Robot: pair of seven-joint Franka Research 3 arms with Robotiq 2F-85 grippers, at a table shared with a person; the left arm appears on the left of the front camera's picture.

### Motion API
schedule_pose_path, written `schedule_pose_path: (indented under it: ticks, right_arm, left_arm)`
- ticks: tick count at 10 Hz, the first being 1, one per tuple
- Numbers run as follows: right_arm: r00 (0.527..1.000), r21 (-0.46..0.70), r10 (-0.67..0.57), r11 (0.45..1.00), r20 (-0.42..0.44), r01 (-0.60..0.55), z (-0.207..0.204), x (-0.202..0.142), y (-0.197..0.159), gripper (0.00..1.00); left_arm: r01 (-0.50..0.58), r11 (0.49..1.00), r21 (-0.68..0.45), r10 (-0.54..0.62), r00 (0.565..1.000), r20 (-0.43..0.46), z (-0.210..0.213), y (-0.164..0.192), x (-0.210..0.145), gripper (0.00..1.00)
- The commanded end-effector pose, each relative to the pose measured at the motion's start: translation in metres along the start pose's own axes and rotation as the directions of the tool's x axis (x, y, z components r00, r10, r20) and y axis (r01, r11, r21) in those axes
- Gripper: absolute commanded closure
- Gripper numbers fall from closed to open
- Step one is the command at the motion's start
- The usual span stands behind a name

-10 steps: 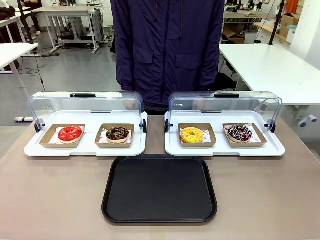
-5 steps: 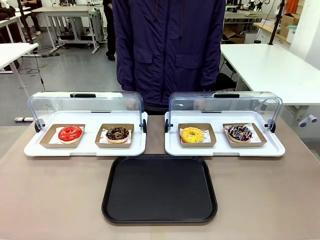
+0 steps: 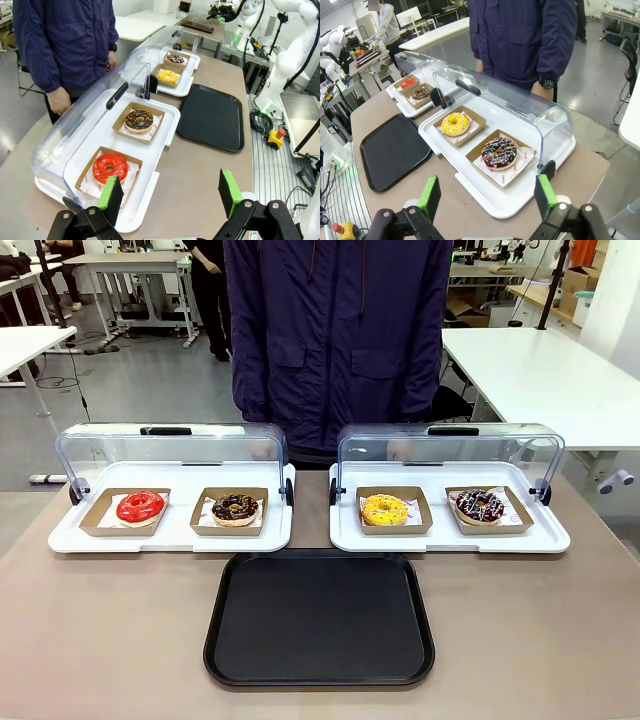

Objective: Move the fourth donut from the left to the tray.
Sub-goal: Pick up the Paper togo box containing the Donut indicated by the person and place it on the Handle tray.

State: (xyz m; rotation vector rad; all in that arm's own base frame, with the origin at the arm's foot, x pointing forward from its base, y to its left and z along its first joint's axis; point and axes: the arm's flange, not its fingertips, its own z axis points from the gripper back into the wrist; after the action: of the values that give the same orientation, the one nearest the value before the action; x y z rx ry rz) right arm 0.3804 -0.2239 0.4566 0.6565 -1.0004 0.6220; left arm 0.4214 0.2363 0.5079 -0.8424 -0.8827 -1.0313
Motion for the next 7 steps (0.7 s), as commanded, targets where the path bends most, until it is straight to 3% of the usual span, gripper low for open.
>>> schedule_pose_path:
  ticks: [1,7]
  right_arm:
    - [0.999,0.001,0.025,1.000,0.030,-0.025,-0.0014,0.0015,-0.0035,0.00]
    - [0.999,0.001,0.025,1.000,0.030,-0.025,-0.0014,0.0015,-0.0035,0.00]
  left_arm:
    - [-0.002,1.000,0.009,0.002,1.000,-0.011,-0.0009,-0.0044,0.0015,0.00]
    - [-0.002,1.000,0.009,0.002,1.000,-0.011,-0.0009,-0.0044,0.0015,0.00]
